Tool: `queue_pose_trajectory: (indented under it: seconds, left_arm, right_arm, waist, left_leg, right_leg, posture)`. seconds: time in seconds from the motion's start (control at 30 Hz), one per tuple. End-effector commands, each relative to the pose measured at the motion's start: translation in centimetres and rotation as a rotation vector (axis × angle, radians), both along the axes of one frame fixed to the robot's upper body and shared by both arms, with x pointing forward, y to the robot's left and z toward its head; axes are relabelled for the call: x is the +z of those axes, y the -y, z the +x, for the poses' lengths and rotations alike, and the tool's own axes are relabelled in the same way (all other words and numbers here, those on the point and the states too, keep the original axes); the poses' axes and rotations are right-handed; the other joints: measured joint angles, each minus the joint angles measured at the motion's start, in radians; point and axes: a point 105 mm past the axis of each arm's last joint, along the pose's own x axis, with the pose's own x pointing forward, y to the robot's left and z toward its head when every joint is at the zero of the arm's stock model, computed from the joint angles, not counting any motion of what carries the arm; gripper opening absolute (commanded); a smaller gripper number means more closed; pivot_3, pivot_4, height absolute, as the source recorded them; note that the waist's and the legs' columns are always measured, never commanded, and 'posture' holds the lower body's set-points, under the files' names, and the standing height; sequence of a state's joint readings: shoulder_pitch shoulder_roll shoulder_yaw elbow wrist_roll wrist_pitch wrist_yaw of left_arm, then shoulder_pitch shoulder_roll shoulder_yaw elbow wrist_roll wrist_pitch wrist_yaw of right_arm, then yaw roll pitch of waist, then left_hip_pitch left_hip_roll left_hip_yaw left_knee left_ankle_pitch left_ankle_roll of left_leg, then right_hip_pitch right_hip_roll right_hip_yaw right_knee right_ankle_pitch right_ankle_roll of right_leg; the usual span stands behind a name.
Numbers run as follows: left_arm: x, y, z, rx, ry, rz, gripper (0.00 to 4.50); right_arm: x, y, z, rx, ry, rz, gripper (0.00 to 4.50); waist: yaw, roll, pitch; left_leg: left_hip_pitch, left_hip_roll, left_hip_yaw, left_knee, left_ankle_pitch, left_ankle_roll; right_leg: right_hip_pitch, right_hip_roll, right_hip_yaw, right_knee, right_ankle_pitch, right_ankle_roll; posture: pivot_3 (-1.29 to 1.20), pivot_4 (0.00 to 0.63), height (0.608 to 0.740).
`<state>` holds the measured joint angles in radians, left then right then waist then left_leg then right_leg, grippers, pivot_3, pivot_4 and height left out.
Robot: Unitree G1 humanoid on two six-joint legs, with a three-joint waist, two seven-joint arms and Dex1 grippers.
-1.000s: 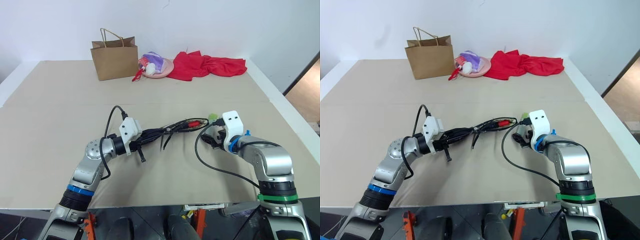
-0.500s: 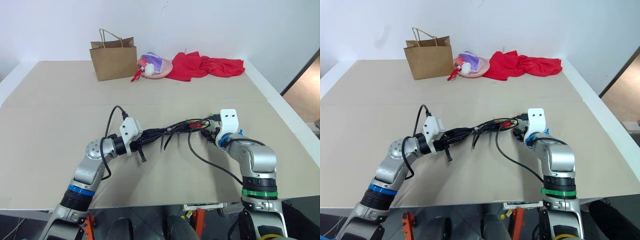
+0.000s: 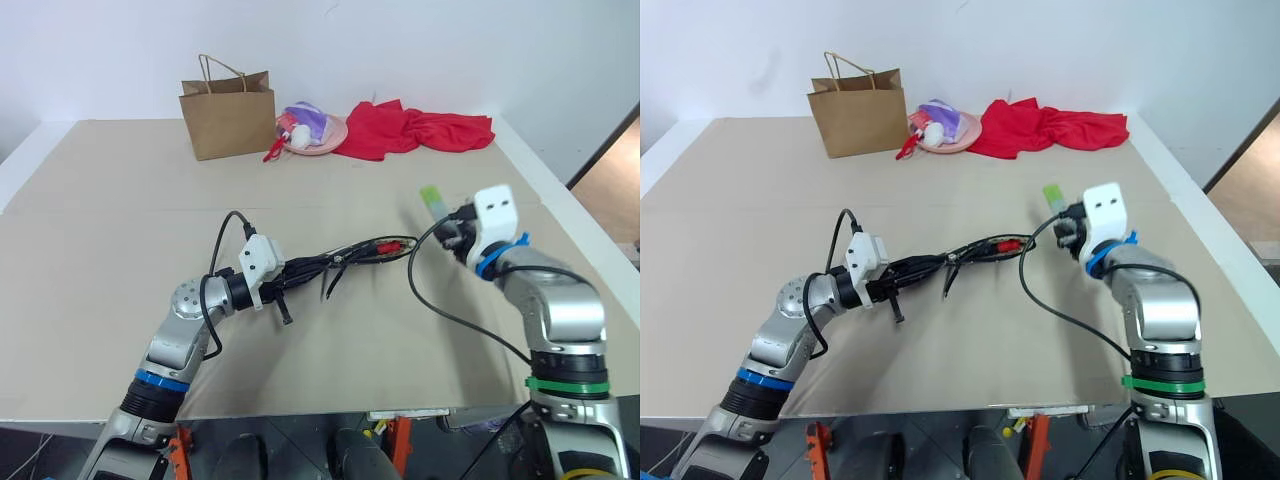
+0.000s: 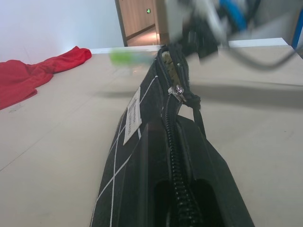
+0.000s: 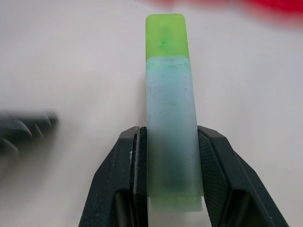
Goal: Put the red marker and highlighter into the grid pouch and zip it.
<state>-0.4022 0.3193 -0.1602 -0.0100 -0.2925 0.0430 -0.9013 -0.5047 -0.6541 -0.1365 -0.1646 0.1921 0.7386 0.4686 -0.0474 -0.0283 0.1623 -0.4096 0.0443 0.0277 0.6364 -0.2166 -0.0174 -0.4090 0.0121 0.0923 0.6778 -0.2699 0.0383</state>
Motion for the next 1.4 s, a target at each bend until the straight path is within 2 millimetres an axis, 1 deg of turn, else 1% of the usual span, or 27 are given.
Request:
queue_pose_trajectory:
  seconds: [0.03,0.1,0.17,0.27,0.37,0.4,0.6,0.77,0.97,1.13,1.33,1.4]
  left_arm:
    - [1.0,-0.1,-0.1,0.002,0.043,-0.016,0.00]
    - [1.0,-0.1,-0.1,0.001,0.043,-0.015,0.00]
    - [1.0,-0.1,-0.1,0.000,0.043,-0.015,0.00]
    - [1.0,-0.1,-0.1,-0.002,0.042,-0.016,0.00]
    - [1.0,-0.1,-0.1,-0.004,0.042,-0.016,0.00]
    - [1.1,0.0,-0.1,-0.005,0.043,-0.016,0.00]
    - [1.2,0.1,-0.1,-0.010,0.046,-0.016,0.00]
    - [1.2,0.1,-0.1,-0.012,0.046,-0.013,0.00]
    - [1.2,0.1,0.0,-0.015,0.048,-0.012,0.00]
    - [1.2,0.3,0.0,-0.019,0.048,-0.014,0.00]
    - [1.2,0.3,0.1,-0.020,0.047,-0.014,0.00]
    - [1.2,0.3,0.1,-0.021,0.046,-0.013,0.00]
  right_arm:
    - [3.7,-0.8,-3.6,0.292,0.107,-0.228,1.09]
    - [4.1,-0.5,-5.3,0.387,0.066,-0.287,1.09]
    - [4.5,0.0,-6.6,0.439,0.017,-0.332,1.09]
    - [4.9,0.7,-8.0,0.497,-0.034,-0.396,1.09]
    - [4.7,0.5,-9.1,0.563,-0.090,-0.447,1.09]
    - [4.6,0.3,-9.1,0.568,-0.091,-0.447,1.09]
    - [2.6,-0.9,-9.0,0.610,-0.142,-0.473,1.09]
    - [1.4,-1.7,-8.7,0.638,-0.164,-0.498,1.09]
    - [0.8,-2.2,-7.3,0.651,-0.160,-0.527,1.09]
    - [0.7,-2.4,-6.4,0.671,-0.162,-0.545,1.09]
    - [0.4,-3.4,-5.4,0.730,-0.169,-0.668,1.09]
    - [0.4,-4.1,-4.9,0.749,-0.159,-0.714,1.09]
  waist:
    - [0.002,0.000,0.000]
    - [0.003,0.000,0.000]
    - [0.003,0.000,0.000]
    - [0.002,0.000,0.000]
    - [0.002,-0.001,0.000]
    - [0.002,-0.001,0.000]
    - [0.002,-0.001,0.000]
    - [0.003,-0.001,0.000]
    - [0.003,-0.001,0.000]
    - [0.004,-0.001,0.000]
    - [0.003,0.000,0.000]
    - [0.002,0.000,0.000]
  left_leg:
    - [0.000,0.000,-0.001,0.000,-0.001,0.001]
    - [0.000,0.001,-0.001,0.000,-0.003,0.003]
    - [0.000,0.001,-0.001,0.000,-0.003,0.003]
    - [0.001,0.000,0.000,0.000,-0.003,0.003]
    - [0.002,0.001,0.000,0.001,-0.003,0.003]
    - [0.002,0.001,0.000,0.001,-0.003,0.003]
    - [0.002,0.001,0.000,0.002,-0.002,0.002]
    - [0.002,0.001,0.000,0.001,-0.002,0.002]
    - [0.002,0.001,0.000,0.002,-0.002,0.002]
    - [0.002,0.001,0.000,0.002,-0.002,0.002]
    - [0.002,0.001,0.000,0.001,-0.002,0.002]
    - [0.002,0.001,0.000,0.001,-0.002,0.002]
  right_leg:
    - [0.001,0.000,-0.002,-0.001,-0.001,-0.001]
    - [0.002,0.000,-0.002,-0.003,-0.001,-0.002]
    - [0.002,0.000,-0.002,-0.003,-0.001,-0.003]
    - [0.002,0.000,0.001,-0.002,-0.001,-0.003]
    - [0.003,0.000,-0.001,-0.002,-0.001,-0.001]
    - [0.003,0.000,-0.001,-0.002,-0.001,-0.002]
    - [0.003,0.000,-0.001,-0.001,-0.001,-0.002]
    - [0.003,0.000,0.000,-0.002,-0.001,-0.001]
    - [0.003,0.000,0.000,-0.001,-0.001,-0.002]
    - [0.003,0.000,0.000,-0.001,-0.001,-0.002]
    - [0.002,0.000,0.000,-0.001,-0.001,-0.002]
    - [0.002,0.000,-0.001,-0.001,-0.001,-0.002]
  posture:
    - [0.00,0.150,0.740]
    - [0.00,0.150,0.740]
    - [0.00,0.150,0.740]
    - [0.00,0.150,0.740]
    - [0.00,0.150,0.740]
    - [0.00,0.150,0.740]
    - [0.00,0.150,0.740]
    - [0.00,0.150,0.740]
    - [0.00,0.150,0.740]
    - [0.00,0.150,0.740]
    - [0.00,0.150,0.740]
    - [0.00,0.150,0.740]
